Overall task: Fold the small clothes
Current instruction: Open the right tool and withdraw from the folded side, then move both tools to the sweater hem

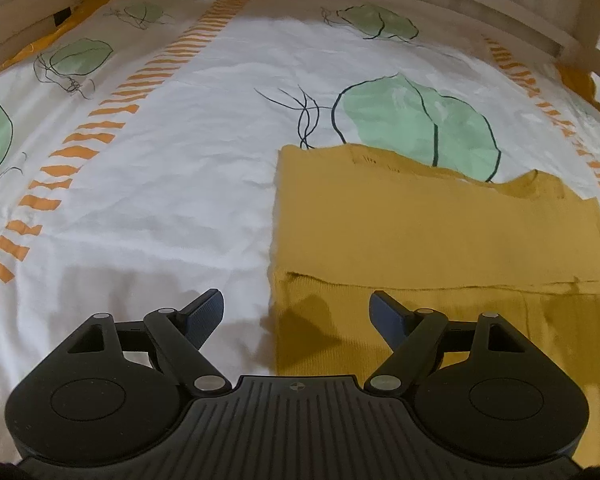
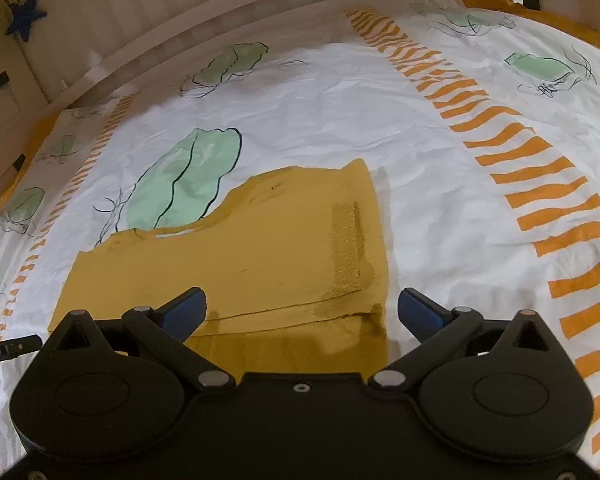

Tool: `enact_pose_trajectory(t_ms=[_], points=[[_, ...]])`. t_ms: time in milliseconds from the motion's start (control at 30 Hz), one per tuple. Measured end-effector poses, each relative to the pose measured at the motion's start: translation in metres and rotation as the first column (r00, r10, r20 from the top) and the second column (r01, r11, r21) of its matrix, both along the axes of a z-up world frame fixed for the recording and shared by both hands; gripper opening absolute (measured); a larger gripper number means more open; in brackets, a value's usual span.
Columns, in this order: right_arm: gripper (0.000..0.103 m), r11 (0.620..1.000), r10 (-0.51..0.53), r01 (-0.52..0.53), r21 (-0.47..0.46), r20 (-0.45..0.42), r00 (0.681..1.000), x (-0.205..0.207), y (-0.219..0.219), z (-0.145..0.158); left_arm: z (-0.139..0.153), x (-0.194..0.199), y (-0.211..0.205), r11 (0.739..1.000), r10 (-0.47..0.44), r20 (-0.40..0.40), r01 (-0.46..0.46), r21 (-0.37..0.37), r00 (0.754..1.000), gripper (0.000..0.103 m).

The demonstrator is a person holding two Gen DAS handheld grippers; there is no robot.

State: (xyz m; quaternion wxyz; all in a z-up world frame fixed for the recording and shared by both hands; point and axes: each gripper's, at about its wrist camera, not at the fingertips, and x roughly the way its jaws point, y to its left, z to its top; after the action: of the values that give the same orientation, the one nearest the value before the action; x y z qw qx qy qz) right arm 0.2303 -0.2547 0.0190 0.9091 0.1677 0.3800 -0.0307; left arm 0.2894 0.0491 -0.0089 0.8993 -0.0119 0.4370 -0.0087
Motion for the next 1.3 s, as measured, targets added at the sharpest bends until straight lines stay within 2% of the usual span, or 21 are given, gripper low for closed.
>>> enact_pose_trajectory(t_ms=[267,500,700,833,967,1067,1200,1300], points=[[0.102,1.000,0.012,-0.012,-0.009,0.002,1.000,-0.010,-0.003,0.002,0.000,-0.010,0.008,1.000,-0.009,-0.001,0.009,0.006,1.000,0.080],[0.103,0.999,0.027,-0.027,-0.037,-0.012,1.000,-0.019,-0.008,0.001,-0.005,-0.020,0.022,0.999,-0.014,-0.003,0.014,0.048,1.000,0.079],[0.103,0.998,0.023,-0.023,-0.053,0.001,1.000,-0.034,-0.011,0.006,0.000,-0.036,0.040,0.998,0.010,0.027,-0.012,0.058,1.000,0.079],[0.102,1.000,0.023,-0.022,-0.021,0.040,0.999,-0.055,-0.006,0.010,0.007,-0.058,0.048,1.000,0.016,0.065,-0.017,0.006,0.998,0.079],[0.102,0.998,0.035,-0.031,-0.063,0.066,0.997,-0.087,0.003,0.015,0.009,-0.091,0.049,1.000,0.006,0.105,-0.009,0.027,0.994,0.079],[0.102,0.999,-0.003,0.007,-0.042,0.102,0.995,-0.123,0.003,0.014,0.008,-0.120,0.050,1.000,-0.014,0.111,0.013,0.010,0.994,0.079],[0.103,0.999,-0.029,0.031,-0.012,0.120,0.992,-0.165,0.005,0.006,0.003,-0.158,0.046,0.998,-0.037,0.138,0.031,0.047,0.990,0.079],[0.102,0.998,-0.011,0.019,-0.061,0.123,0.992,-0.189,0.010,0.002,-0.006,-0.182,0.044,0.998,-0.053,0.125,0.050,0.022,0.991,0.079]])
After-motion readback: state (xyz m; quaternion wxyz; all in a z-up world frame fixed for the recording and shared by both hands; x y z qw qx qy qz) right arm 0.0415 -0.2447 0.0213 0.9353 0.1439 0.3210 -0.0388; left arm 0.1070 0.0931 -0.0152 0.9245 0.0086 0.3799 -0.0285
